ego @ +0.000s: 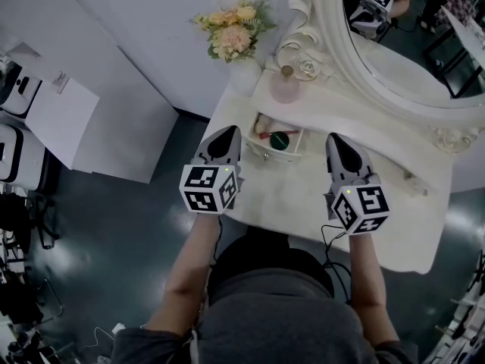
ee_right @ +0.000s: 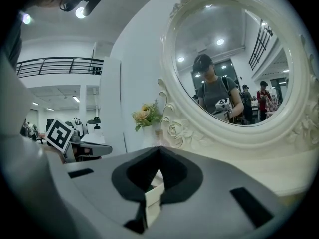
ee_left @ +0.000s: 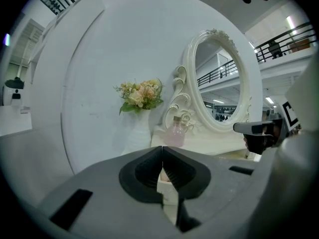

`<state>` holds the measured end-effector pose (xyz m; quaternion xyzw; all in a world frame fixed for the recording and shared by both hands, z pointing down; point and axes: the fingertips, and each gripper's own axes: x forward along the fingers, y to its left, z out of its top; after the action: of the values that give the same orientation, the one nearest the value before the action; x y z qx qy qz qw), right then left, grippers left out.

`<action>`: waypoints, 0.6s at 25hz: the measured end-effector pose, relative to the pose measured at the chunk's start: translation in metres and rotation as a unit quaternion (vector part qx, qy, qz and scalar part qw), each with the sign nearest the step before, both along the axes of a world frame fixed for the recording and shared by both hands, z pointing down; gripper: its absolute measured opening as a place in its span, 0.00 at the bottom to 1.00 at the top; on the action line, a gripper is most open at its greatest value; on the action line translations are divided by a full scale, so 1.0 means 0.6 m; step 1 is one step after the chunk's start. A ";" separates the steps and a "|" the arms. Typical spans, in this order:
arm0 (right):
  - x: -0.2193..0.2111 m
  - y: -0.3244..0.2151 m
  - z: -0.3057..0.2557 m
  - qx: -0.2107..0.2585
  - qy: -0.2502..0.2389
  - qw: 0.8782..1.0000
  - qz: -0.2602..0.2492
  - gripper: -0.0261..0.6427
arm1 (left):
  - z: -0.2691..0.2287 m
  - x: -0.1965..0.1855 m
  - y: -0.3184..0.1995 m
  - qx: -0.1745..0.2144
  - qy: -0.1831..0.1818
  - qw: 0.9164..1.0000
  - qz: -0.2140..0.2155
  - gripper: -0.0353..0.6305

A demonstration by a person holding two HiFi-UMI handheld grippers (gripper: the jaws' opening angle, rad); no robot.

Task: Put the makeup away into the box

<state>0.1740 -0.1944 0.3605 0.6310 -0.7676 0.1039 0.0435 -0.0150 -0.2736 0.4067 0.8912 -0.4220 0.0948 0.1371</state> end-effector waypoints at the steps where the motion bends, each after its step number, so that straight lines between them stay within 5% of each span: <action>1: 0.001 0.003 -0.001 0.002 0.001 1.000 -0.001 0.04 | -0.001 0.000 0.002 0.001 0.000 1.000 -0.001 0.06; 15: 0.009 0.026 -0.005 0.012 0.002 1.000 0.001 0.04 | -0.008 0.000 0.026 0.007 -0.005 1.000 -0.004 0.06</action>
<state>0.1793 -0.1789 0.3572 0.6326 -0.7679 0.0937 0.0376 -0.0150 -0.2579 0.4021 0.8900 -0.4267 0.0952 0.1290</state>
